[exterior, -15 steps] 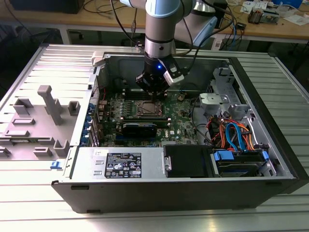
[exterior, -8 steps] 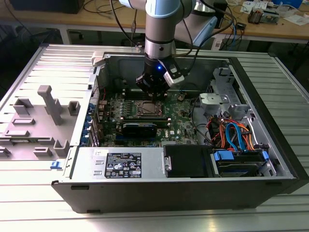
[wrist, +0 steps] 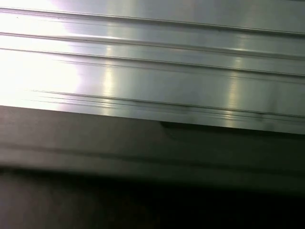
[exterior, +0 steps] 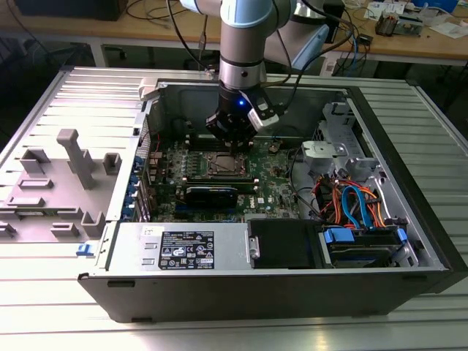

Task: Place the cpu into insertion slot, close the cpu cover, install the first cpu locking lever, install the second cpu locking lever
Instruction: 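Install the first cpu locking lever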

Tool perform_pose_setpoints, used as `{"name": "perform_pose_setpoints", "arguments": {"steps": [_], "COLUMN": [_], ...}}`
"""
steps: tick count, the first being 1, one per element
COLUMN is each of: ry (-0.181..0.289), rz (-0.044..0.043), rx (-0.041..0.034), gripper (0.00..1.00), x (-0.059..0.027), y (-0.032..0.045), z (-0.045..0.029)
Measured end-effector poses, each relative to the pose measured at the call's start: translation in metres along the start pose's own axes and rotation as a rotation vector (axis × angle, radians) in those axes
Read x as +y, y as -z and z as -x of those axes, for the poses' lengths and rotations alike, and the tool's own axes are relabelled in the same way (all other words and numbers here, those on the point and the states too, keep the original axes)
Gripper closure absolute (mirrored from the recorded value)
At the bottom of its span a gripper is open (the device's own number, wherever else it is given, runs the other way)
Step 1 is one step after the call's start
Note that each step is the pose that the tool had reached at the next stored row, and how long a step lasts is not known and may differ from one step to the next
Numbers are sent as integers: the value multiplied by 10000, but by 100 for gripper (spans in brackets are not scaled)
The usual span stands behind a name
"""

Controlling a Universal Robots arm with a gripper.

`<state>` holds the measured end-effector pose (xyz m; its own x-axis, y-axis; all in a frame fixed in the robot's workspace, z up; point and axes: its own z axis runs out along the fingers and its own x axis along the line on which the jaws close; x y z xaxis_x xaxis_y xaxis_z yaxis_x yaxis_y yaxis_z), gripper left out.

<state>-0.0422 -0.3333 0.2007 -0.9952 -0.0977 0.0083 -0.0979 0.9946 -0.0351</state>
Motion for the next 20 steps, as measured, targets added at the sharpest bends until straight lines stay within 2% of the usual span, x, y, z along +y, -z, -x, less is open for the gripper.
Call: {"name": "perform_pose_setpoints", "arguments": {"steps": [10, 16, 20], "ry": [48, 49, 51], "rz": [7, 8, 7], "rx": [10, 10, 10], "gripper": [88, 88, 88], "x": [25, 23, 17], "y": [11, 73, 87], "z": [3, 3, 6]}}
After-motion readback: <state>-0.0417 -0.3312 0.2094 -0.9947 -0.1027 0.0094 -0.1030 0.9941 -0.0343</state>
